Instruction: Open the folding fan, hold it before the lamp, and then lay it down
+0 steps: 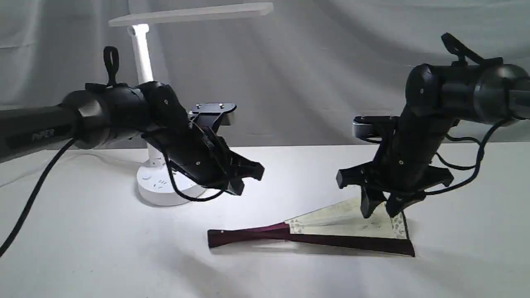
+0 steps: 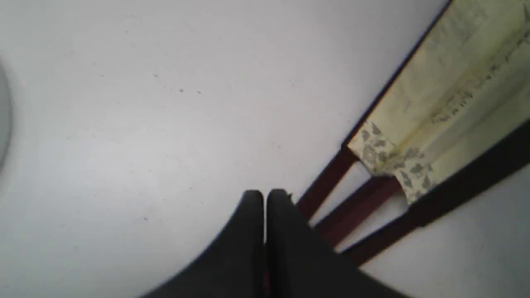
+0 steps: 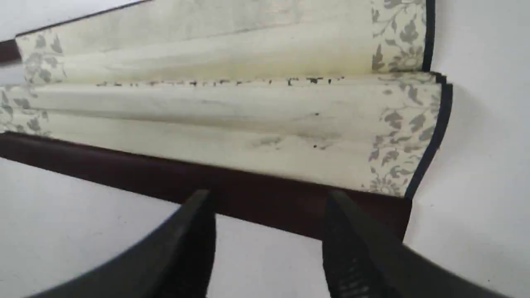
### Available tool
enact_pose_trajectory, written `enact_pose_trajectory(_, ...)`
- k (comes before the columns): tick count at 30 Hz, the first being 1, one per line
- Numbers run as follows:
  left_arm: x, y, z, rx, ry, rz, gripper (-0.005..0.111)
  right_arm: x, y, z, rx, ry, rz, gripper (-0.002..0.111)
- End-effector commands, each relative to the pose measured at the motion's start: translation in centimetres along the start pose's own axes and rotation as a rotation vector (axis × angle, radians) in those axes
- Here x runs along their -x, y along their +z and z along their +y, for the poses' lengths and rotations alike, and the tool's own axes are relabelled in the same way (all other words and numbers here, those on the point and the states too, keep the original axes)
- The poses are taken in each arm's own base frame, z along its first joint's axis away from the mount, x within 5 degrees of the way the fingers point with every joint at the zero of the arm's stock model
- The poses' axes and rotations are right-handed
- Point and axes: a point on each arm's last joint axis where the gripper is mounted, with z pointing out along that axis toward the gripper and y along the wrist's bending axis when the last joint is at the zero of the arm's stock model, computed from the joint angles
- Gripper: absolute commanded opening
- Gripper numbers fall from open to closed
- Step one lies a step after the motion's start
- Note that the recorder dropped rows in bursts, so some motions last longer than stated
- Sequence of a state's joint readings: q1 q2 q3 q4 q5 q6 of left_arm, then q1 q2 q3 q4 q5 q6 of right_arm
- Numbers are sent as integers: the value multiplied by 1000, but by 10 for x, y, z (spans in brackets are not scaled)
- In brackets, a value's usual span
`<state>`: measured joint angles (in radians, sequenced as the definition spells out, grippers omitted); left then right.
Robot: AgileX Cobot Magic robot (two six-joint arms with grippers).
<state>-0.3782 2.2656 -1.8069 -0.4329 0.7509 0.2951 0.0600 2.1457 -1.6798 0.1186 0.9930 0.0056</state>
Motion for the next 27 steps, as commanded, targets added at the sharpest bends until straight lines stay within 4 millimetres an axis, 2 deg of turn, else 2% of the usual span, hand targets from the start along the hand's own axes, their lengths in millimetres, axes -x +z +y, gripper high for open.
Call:
enact_pose_trajectory(1,7,-4,0,25,-12,-53,0,1,5,0,5,9,-11,41)
enact_pose_trajectory(5,8,2,-1,11,-35,-73,0,1,22,-2,2,9,8,33)
enact_pose_trajectory(9,1,17,4,8,-66,-42,0,0,33,-2,16,18,30,16)
enact_pose_trajectory(13,-1,28,8,14,-243,-55,0,2,34,-2,12,22,5,1)
enact_pose_trajectory(20,2,32,7,-19,-384,-94,0,6,37,-3,12,23,-39,0)
enact_pose_trajectory(27,-5,36,0,-26,-365,-56,0,3,56,-3,30,40,-5,0)
